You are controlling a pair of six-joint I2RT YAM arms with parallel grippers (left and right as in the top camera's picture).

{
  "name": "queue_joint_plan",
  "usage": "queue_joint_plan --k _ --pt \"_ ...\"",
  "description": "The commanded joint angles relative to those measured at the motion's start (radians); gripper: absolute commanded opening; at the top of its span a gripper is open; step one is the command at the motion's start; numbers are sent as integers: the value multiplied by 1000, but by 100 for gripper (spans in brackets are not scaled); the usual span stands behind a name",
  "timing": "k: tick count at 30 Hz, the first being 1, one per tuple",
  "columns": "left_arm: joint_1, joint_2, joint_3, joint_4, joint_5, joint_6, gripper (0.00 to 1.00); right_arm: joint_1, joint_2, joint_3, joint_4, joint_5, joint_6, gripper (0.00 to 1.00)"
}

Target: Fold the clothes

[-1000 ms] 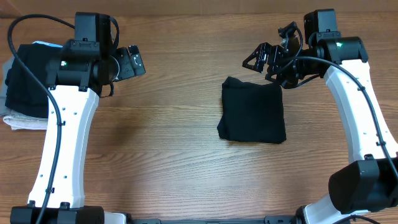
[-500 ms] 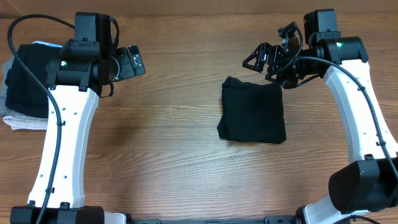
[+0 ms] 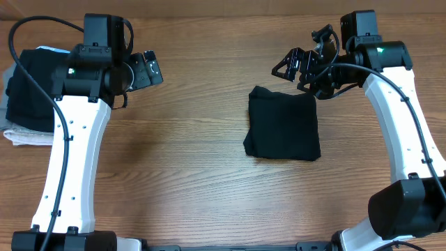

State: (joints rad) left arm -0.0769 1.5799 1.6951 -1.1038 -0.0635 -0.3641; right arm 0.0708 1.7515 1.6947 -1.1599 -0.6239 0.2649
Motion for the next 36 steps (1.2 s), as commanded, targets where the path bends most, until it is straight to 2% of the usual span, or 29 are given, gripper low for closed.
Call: queue_joint_plan --k 1,20,27,31,36 --pt "-1 3 0 1 2 5 100 -3 1 8 3 -6 -6 100" --pt "-1 3 0 0 2 5 100 -3 1 8 3 -6 -6 100" --pt "-1 3 0 0 2 5 100 -3 -1 7 -7 71 -6 100" --pt "-1 3 0 0 2 5 100 10 -102 7 7 114 -6 100" --pt "-1 3 0 0 2 5 100 79 -345 7 107 318 -7 100"
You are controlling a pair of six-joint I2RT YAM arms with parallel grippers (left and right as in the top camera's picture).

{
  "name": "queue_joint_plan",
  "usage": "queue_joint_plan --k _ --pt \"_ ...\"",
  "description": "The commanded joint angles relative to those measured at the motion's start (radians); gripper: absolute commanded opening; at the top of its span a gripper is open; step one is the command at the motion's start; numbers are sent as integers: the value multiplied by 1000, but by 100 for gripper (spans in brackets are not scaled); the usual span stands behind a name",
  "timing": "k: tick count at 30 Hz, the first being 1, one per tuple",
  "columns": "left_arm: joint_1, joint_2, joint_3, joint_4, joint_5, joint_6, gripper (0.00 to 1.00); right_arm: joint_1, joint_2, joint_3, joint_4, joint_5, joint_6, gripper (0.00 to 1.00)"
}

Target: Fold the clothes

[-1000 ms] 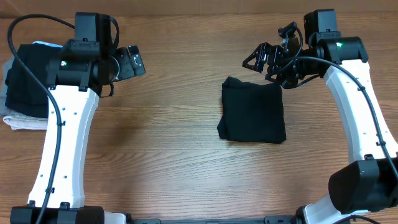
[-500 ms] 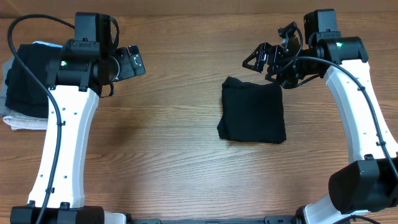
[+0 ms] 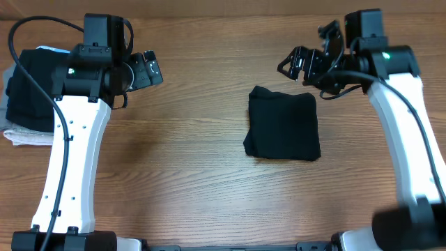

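A black garment (image 3: 282,125), folded into a compact square, lies flat on the wooden table right of centre. My right gripper (image 3: 291,61) hangs just beyond its far right corner, fingers apart with nothing between them, clear of the cloth. My left gripper (image 3: 151,68) sits at the far left of the table, its fingers spread and bare, well away from the folded garment.
A pile of clothes (image 3: 28,94) sits at the left edge behind the left arm: dark cloth on top, a light grey or white piece (image 3: 24,134) underneath. Both white arms rise from the table's near edge.
My right gripper and wrist have shifted slightly toward the far right, a little further from the folded garment. The garment and the left arm are unchanged.
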State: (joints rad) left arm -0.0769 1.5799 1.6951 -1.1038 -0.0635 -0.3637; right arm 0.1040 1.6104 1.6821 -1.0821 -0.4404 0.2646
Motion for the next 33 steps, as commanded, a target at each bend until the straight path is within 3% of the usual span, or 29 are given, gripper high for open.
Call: queue_joint_plan --k 1,7,19,27,33 --pt "-1 3 0 0 2 5 100 72 -278 19 52 204 -10 100" --pt "-1 3 0 1 2 5 100 172 -619 19 70 346 -134 100" --pt "-1 3 0 1 2 5 100 88 -1180 -77 -181 350 -142 100" --pt "-1 3 0 0 2 5 100 29 -1466 -390 -168 351 -142 100" --pt "-1 3 0 0 2 5 100 29 -1557 -686 74 350 -142 100"
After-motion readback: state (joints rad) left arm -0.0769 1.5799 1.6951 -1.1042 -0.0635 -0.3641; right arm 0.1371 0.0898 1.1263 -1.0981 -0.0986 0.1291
